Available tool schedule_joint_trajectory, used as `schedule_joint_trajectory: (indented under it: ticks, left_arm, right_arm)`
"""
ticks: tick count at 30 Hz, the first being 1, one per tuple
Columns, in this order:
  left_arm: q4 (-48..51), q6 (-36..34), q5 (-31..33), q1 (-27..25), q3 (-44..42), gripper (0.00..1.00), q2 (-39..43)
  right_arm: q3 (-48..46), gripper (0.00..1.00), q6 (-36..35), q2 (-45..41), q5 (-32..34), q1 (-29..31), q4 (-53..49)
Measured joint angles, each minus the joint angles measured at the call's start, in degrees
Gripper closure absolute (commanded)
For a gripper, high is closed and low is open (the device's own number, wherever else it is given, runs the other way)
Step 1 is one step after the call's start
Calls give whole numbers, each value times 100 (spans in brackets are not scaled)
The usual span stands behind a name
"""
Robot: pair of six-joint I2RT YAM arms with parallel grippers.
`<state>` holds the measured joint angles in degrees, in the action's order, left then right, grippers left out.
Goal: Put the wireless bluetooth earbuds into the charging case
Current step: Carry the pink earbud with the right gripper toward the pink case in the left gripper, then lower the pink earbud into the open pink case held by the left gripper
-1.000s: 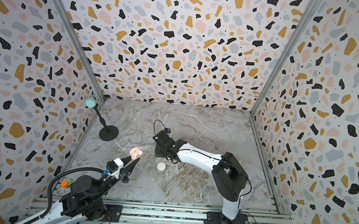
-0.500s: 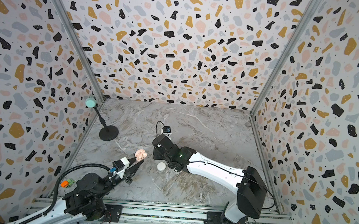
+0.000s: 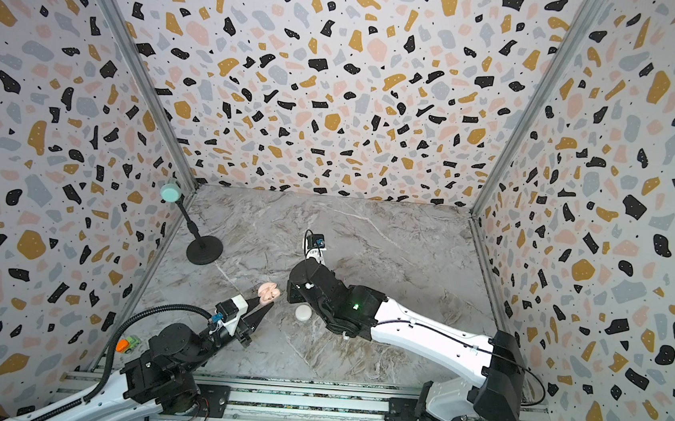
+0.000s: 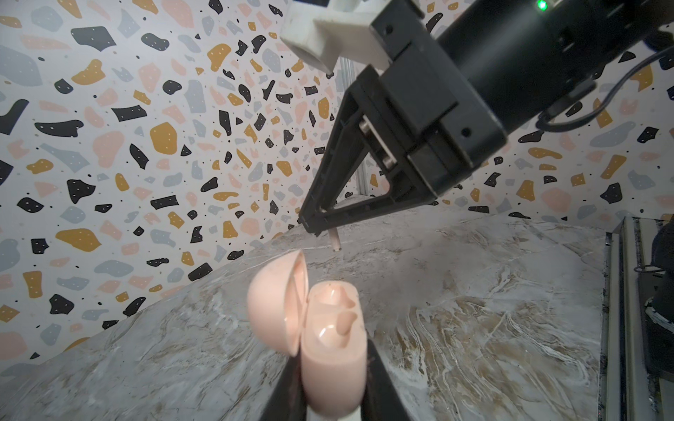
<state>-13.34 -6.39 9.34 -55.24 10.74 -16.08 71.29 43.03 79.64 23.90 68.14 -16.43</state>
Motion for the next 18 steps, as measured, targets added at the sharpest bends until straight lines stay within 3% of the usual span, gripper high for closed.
schedule_joint_trajectory:
  ticks: [18]
  left_arm:
    - [0, 129, -188, 0, 0, 100, -46]
  right_arm:
    - [-15, 100, -442, -76, 249, 634, 426]
